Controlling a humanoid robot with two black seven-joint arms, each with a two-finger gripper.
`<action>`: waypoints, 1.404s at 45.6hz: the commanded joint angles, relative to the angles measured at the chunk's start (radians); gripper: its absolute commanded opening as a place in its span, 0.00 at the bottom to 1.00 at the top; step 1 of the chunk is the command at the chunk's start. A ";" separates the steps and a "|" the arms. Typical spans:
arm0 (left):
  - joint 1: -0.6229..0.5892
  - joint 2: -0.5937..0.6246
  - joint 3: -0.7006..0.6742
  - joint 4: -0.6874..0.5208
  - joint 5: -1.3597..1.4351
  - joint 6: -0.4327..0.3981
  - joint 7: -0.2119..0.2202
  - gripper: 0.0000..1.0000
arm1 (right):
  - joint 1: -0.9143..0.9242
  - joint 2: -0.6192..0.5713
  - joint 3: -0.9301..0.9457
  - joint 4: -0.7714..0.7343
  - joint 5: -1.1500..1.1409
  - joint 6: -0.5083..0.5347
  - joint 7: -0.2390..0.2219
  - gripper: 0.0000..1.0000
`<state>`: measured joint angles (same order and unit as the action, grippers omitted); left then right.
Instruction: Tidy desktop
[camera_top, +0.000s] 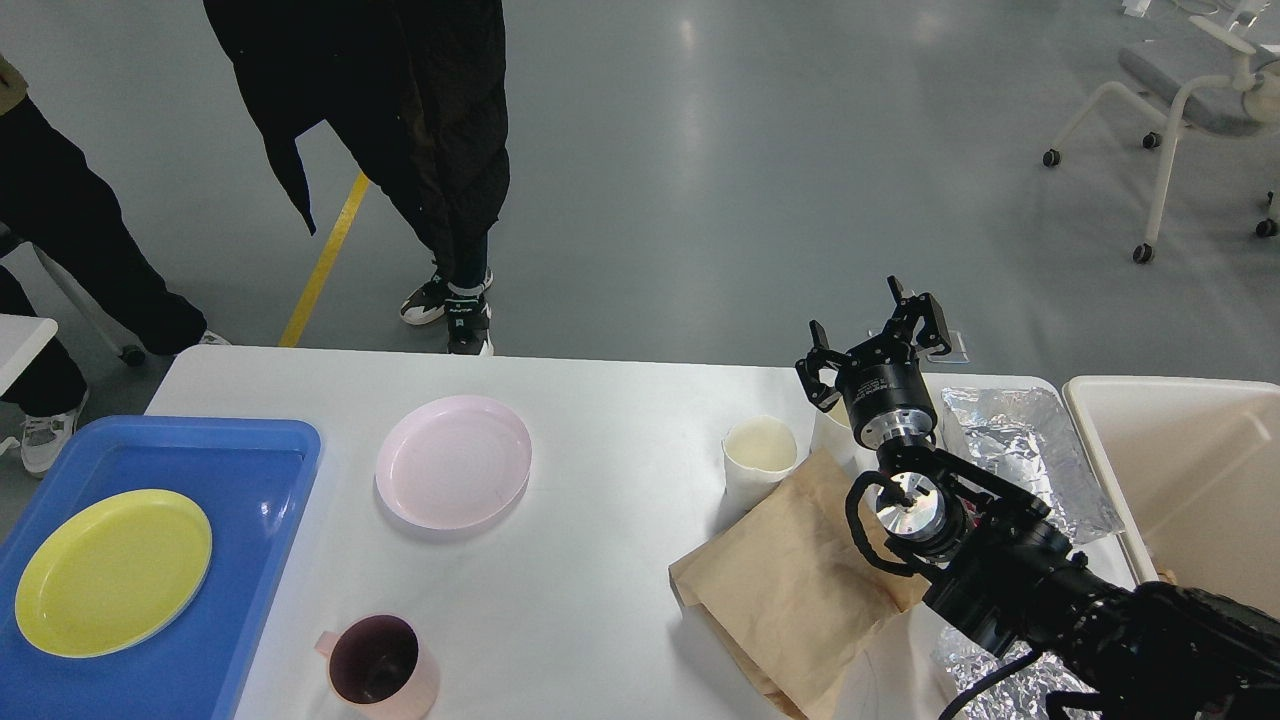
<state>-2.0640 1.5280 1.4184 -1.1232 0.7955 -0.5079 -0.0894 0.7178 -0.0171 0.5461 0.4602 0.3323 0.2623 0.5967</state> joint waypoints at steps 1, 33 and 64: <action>0.031 -0.031 -0.096 0.002 -0.001 0.005 0.034 0.00 | 0.000 -0.001 0.000 0.000 0.001 0.000 0.000 1.00; 0.685 -0.451 -0.323 0.020 0.025 0.114 0.071 0.00 | 0.002 0.000 0.000 0.001 0.001 0.000 0.000 1.00; 0.952 -0.451 -0.450 0.080 0.004 0.376 0.065 0.00 | 0.000 0.000 0.000 0.001 0.001 0.000 0.000 1.00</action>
<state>-1.1303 1.0789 1.0043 -1.0441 0.8172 -0.1374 -0.0305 0.7185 -0.0179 0.5461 0.4604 0.3323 0.2623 0.5967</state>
